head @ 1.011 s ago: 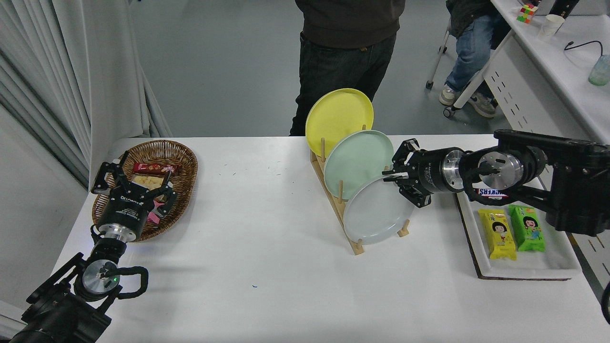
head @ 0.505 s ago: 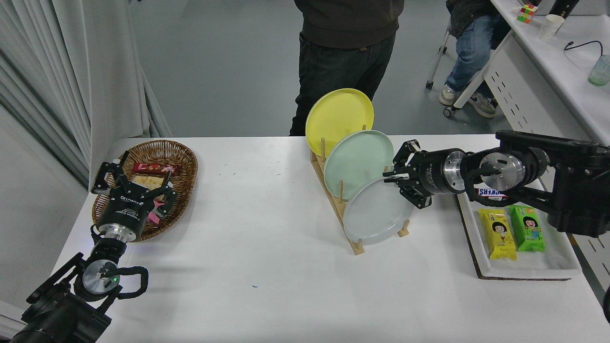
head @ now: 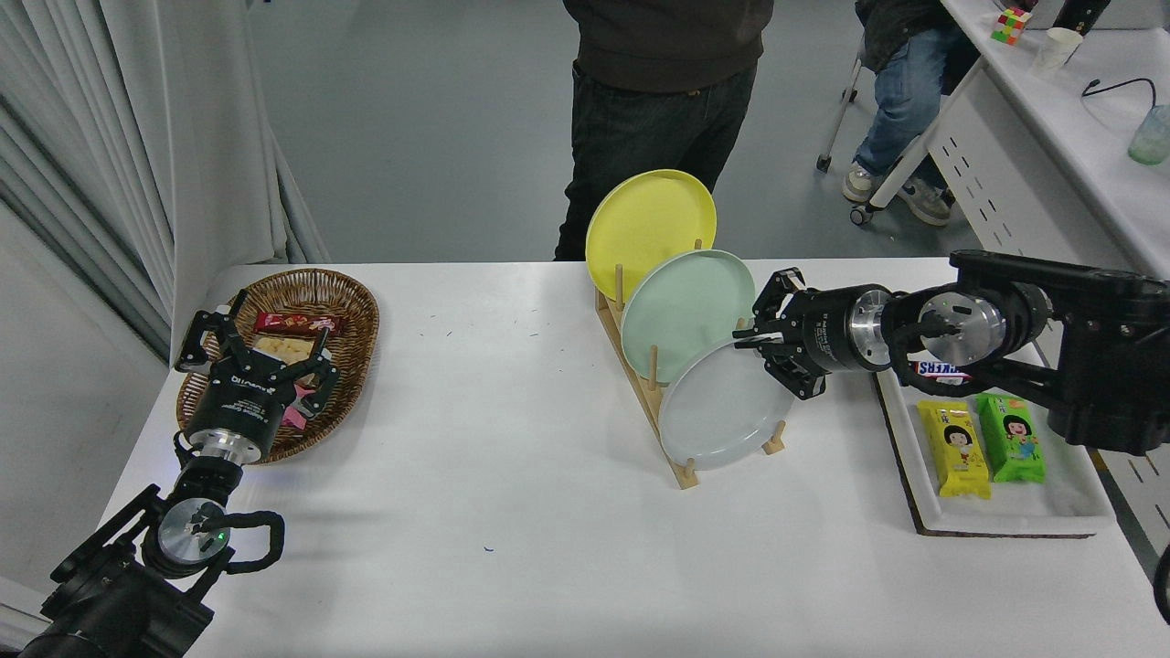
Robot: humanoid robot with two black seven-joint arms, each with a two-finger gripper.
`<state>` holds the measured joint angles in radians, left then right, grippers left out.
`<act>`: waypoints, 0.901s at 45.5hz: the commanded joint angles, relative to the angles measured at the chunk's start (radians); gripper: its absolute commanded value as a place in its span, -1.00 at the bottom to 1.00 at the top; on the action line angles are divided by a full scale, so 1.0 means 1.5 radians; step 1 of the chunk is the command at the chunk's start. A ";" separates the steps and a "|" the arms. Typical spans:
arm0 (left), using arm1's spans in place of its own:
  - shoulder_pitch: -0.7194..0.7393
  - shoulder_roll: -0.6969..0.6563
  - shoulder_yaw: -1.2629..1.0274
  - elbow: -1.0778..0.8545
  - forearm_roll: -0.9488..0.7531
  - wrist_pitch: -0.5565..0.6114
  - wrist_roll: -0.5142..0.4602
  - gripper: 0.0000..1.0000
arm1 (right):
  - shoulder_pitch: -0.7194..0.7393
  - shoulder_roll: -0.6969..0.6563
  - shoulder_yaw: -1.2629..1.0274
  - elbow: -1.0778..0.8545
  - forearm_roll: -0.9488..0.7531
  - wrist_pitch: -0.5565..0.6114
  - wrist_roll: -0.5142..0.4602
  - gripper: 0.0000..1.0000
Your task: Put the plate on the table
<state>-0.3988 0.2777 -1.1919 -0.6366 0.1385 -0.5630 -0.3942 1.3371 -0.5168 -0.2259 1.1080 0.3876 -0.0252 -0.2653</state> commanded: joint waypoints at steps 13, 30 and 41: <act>0.000 0.000 0.000 0.000 0.000 0.000 0.000 0.96 | 0.001 -0.001 0.001 0.001 -0.001 0.000 0.000 -0.88; 0.000 0.000 0.000 0.000 0.001 0.000 0.000 0.96 | 0.000 -0.002 0.001 0.001 -0.002 0.001 0.000 -0.89; 0.000 0.000 0.000 0.000 0.001 0.000 0.000 0.96 | -0.001 -0.001 0.000 0.002 -0.002 0.001 0.000 -0.90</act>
<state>-0.3988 0.2777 -1.1919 -0.6366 0.1387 -0.5630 -0.3942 1.3377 -0.5191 -0.2240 1.1093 0.3855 -0.0232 -0.2653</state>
